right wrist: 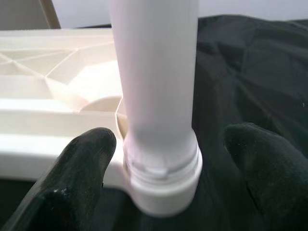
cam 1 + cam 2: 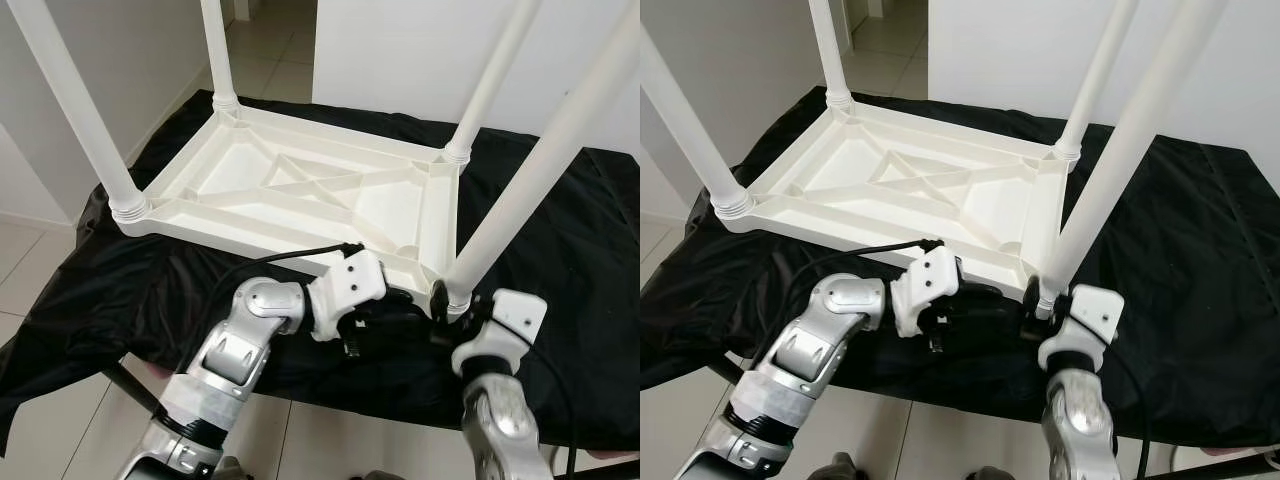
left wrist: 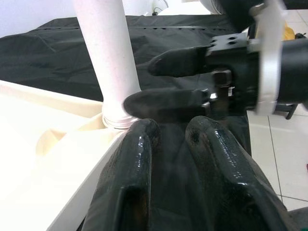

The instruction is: Building children table

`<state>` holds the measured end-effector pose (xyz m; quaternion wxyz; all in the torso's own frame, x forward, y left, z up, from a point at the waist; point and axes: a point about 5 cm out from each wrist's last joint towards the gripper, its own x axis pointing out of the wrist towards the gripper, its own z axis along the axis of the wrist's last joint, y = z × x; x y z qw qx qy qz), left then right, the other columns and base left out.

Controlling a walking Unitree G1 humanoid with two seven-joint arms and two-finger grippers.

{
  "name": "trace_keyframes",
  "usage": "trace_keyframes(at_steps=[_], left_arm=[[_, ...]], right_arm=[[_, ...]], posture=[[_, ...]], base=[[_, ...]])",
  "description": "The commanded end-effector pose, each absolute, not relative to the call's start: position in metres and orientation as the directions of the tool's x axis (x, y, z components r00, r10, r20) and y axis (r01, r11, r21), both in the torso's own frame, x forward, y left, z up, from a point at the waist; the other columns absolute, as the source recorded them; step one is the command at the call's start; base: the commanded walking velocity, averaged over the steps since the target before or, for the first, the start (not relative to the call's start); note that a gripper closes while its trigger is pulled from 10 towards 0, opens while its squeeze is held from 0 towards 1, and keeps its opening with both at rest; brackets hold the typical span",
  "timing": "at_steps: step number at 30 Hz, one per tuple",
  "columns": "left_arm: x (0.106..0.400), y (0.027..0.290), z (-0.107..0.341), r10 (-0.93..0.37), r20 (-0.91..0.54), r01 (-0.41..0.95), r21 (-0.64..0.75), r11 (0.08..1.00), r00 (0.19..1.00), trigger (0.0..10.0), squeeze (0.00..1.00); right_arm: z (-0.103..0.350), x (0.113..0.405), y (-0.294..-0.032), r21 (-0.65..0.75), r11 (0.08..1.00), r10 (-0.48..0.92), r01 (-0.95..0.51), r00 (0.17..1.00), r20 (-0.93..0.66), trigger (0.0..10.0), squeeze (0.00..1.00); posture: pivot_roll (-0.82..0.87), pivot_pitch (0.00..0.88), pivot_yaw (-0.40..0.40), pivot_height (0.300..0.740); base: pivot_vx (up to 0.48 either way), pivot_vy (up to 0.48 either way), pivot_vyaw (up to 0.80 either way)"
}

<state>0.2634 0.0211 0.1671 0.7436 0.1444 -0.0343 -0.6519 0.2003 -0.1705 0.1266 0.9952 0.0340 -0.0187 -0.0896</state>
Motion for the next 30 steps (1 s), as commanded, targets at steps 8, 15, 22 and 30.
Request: trace_keyframes(at_steps=[8,15,22,30], left_arm=[[0.278,0.030,0.166,-0.948,-0.137,0.929,0.279,0.242,0.288,10.0,0.00],[0.292,0.042,0.168,-0.924,-0.149,0.905,0.306,0.296,0.353,10.0,0.00],[0.306,0.054,0.172,-0.899,-0.161,0.879,0.338,0.337,0.407,10.0,0.00],[0.318,0.063,0.178,-0.879,-0.162,0.853,0.371,0.367,0.448,10.0,0.00]], right_arm=[[0.131,0.198,-0.161,0.108,0.992,-0.077,0.069,0.994,0.073,0.0,0.00],[0.134,0.207,-0.155,0.126,0.990,0.050,-0.059,0.996,0.072,10.0,0.00],[0.129,0.211,-0.152,0.111,0.984,0.131,-0.136,0.990,0.055,10.0,0.00],[0.129,0.216,-0.152,0.107,0.980,0.163,-0.169,0.985,0.062,10.0,0.00]], posture=[[0.00,0.006,-0.035,0.740],[0.00,0.007,-0.034,0.740],[0.01,0.006,-0.031,0.740],[0.01,0.004,-0.033,0.740]], base=[[0.000,0.000,0.00],[0.000,0.000,0.00],[0.000,0.000,0.00],[0.000,0.000,0.00]])
